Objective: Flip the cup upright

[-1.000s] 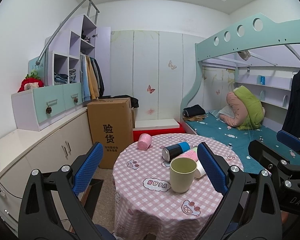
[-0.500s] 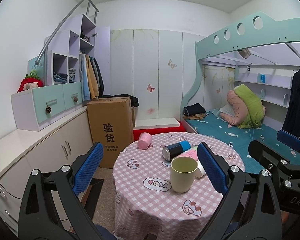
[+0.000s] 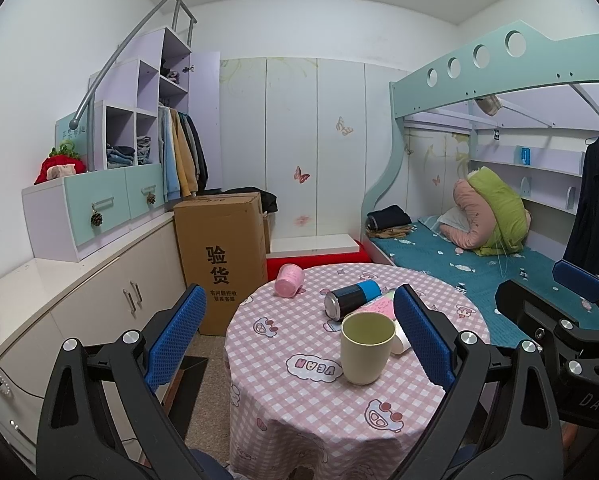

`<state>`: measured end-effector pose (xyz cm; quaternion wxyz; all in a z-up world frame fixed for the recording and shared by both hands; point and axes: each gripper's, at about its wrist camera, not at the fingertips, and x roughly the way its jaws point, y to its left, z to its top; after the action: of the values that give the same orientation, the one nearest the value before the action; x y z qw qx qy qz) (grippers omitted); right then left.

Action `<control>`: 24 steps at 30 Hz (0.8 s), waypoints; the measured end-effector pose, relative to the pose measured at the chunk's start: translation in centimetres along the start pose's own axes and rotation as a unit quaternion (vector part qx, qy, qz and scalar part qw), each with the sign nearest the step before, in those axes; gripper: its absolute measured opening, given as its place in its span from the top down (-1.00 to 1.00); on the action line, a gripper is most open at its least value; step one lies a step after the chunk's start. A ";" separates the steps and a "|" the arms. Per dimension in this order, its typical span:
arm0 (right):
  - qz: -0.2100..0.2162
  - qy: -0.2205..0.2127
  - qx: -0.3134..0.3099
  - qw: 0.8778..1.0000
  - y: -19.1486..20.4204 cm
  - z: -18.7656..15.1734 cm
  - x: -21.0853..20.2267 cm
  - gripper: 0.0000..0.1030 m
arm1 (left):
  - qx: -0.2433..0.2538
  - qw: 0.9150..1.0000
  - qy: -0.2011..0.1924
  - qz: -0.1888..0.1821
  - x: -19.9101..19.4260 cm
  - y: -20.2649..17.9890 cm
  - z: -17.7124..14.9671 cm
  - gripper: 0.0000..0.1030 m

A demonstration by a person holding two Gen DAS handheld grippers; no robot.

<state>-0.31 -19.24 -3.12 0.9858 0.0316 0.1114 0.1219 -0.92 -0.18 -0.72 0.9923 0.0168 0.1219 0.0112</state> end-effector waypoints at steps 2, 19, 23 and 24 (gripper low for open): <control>0.001 0.000 0.001 1.000 -0.2 -0.1 0.1 -0.86 | 0.001 1.000 0.000 0.000 0.0 -0.1 0.0 -0.85; 0.000 0.000 0.001 1.000 -0.1 -0.3 0.2 -0.86 | 0.003 1.000 -0.002 0.003 0.3 -0.1 -0.3 -0.85; 0.000 0.002 0.003 1.000 -0.2 -0.4 0.3 -0.86 | 0.003 1.000 0.001 0.002 0.7 -0.2 -0.5 -0.85; 0.000 0.002 0.003 1.000 -0.1 -0.5 0.3 -0.86 | 0.003 1.000 0.000 0.001 0.7 -0.3 -0.6 -0.85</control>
<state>-0.10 -19.29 -3.73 0.9855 0.0344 0.1138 0.1212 -0.36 -0.44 -1.45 0.9922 0.0203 0.1224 0.0122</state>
